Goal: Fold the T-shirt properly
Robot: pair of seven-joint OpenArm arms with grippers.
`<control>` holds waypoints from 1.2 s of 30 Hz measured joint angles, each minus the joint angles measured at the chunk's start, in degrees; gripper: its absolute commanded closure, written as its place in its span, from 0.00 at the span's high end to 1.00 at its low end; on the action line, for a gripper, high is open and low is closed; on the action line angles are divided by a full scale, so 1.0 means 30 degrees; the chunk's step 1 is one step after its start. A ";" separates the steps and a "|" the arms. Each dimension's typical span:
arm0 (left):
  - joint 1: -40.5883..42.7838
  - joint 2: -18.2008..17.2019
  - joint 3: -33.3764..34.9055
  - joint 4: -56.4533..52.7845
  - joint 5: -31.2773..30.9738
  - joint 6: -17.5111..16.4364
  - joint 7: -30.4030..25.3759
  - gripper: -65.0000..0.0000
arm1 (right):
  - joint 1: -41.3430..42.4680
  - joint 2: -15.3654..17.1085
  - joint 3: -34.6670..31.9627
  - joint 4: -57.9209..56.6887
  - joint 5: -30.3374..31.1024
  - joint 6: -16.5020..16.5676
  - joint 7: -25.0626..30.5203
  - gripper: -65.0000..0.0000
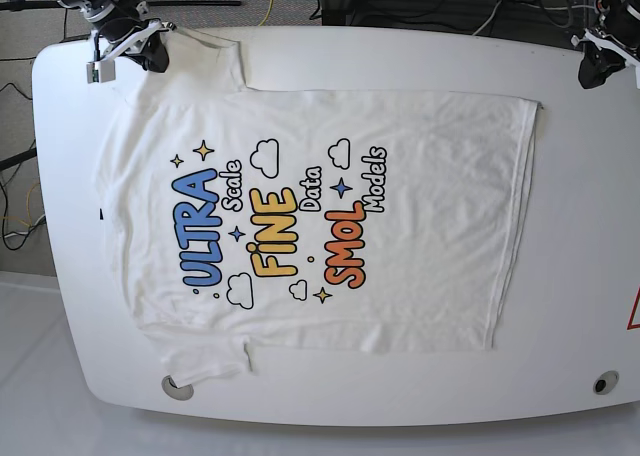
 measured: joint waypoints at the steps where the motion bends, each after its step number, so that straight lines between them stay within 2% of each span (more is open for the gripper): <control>1: -0.0066 0.0015 0.0146 -0.0117 0.0066 0.0000 0.0007 0.23 | 0.0080 -0.0015 -0.0066 -0.0007 -0.0007 0.0000 -0.0051 0.00; 4: -0.0248 -0.0015 0.0656 -0.0641 0.0255 -0.0015 -0.0051 0.44 | 0.0481 -0.0044 -0.0168 -0.0095 -0.0073 -0.0007 -0.0219 0.00; 6: -0.0342 0.0087 0.0721 -0.0750 0.0277 -0.0015 0.0044 0.49 | 0.0641 -0.0029 -0.0168 -0.0138 -0.0087 -0.0007 -0.0175 0.00; 14: -0.0903 0.0095 0.0306 -0.0933 -0.0102 -0.0015 0.0605 0.44 | 0.0517 -0.0051 -0.0044 -0.0284 -0.0306 -0.0007 -0.0255 0.00; 30: -0.1042 -0.0109 0.0670 -0.1384 -0.0357 0.0000 0.0299 0.38 | 0.0721 -0.0044 -0.0007 -0.0219 -0.0299 0.0000 -0.0211 0.00; 36: -0.1049 -0.0175 0.0678 -0.2025 -0.0379 0.0000 -0.0197 0.40 | 0.0612 -0.0036 0.0000 -0.0226 -0.0299 -0.0007 -0.0226 0.00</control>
